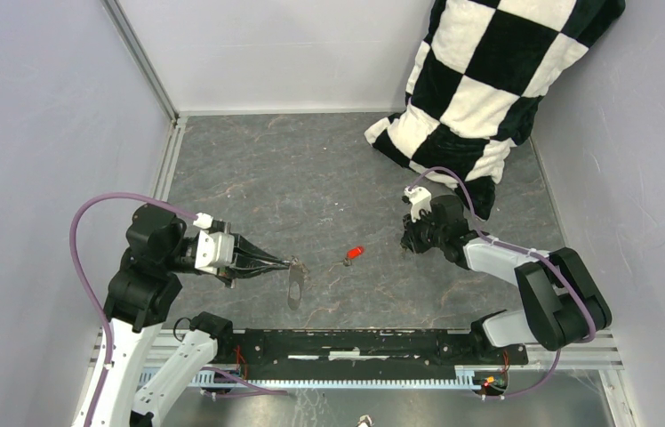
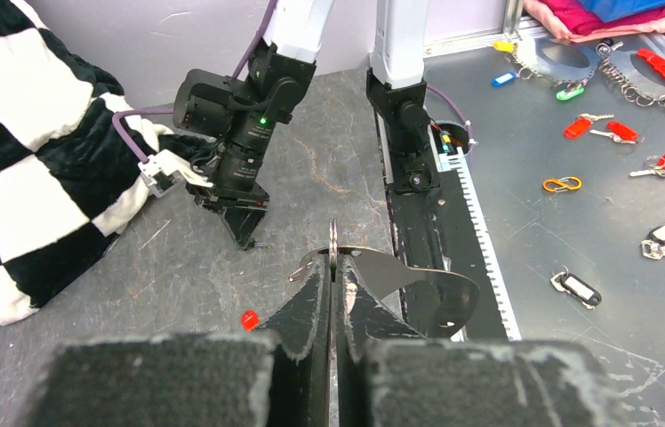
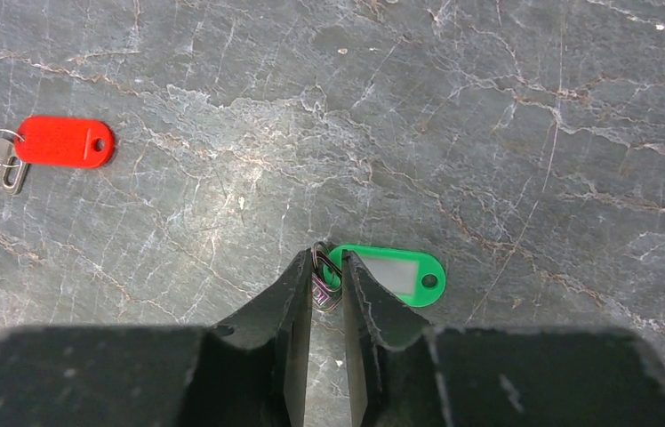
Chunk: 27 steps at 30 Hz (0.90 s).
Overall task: Put the keys on the keyring
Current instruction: Pick up the key from the center of the board.
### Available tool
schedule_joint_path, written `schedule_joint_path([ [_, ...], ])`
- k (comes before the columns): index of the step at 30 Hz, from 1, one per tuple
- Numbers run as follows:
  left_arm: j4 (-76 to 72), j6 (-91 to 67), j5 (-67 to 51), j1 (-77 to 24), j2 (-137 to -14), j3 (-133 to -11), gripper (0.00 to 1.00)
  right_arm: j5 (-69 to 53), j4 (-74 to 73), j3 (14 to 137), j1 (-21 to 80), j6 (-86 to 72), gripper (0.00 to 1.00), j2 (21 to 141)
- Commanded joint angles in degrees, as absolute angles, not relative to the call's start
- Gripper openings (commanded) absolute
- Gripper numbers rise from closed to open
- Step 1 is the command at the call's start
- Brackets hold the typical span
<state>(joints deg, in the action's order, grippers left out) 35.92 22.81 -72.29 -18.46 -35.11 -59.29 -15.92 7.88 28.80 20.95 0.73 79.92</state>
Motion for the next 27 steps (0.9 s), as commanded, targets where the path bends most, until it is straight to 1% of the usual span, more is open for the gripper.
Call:
schedule_joint_path([
  [1, 35.19, 23.62, -72.67, -18.52, -34.49, -61.08, 0.02, -17.17, 8.89, 29.09, 20.72, 0.77, 0.24, 79.83],
  [5, 35.13, 23.58, -72.62, -18.53, -34.45, -61.19, 0.02, -17.13, 8.72, 29.0, 20.69, 0.79, 0.23, 80.07],
  [7, 35.16, 23.56, -72.6, -18.54, -34.38, -61.26, 0.02, -17.11, 8.87, 28.94, 20.74, 0.77, 0.18, 80.02],
  [9, 35.15, 23.54, -72.6, -18.54, -34.34, -61.26, 0.02, -16.88, 8.93, 29.0, 20.72, 0.7, 0.1, 79.98],
  [12, 35.22, 23.46, -72.68, -18.48, -34.37, -61.34, 0.02, -16.3, 9.05, 29.1, 20.69, 0.55, 0.01, 79.52],
  [17, 35.2, 23.2, -72.98, -18.5, -34.7, -61.5, 0.02, -16.6, 9.6, 29.08, 20.72, 0.7, 0.01, 77.21],
  [20, 35.24, 22.95, -73.12, -18.54, -35.08, -61.76, 0.02, -20.53, 10.97, 28.51, 20.94, 0.41, 0.01, 73.24],
  [24, 35.24, 22.88, -73.98, -18.49, -35.82, -61.95, 0.02, -27.54, 14.96, 26.31, 23.91, 2.32, 0.01, 63.34],
  [27, 35.24, 22.82, -75.96, -18.52, -36.78, -61.9, 0.02, -27.34, 16.6, 24.7, 30.37, 6.91, 0.01, 53.29],
])
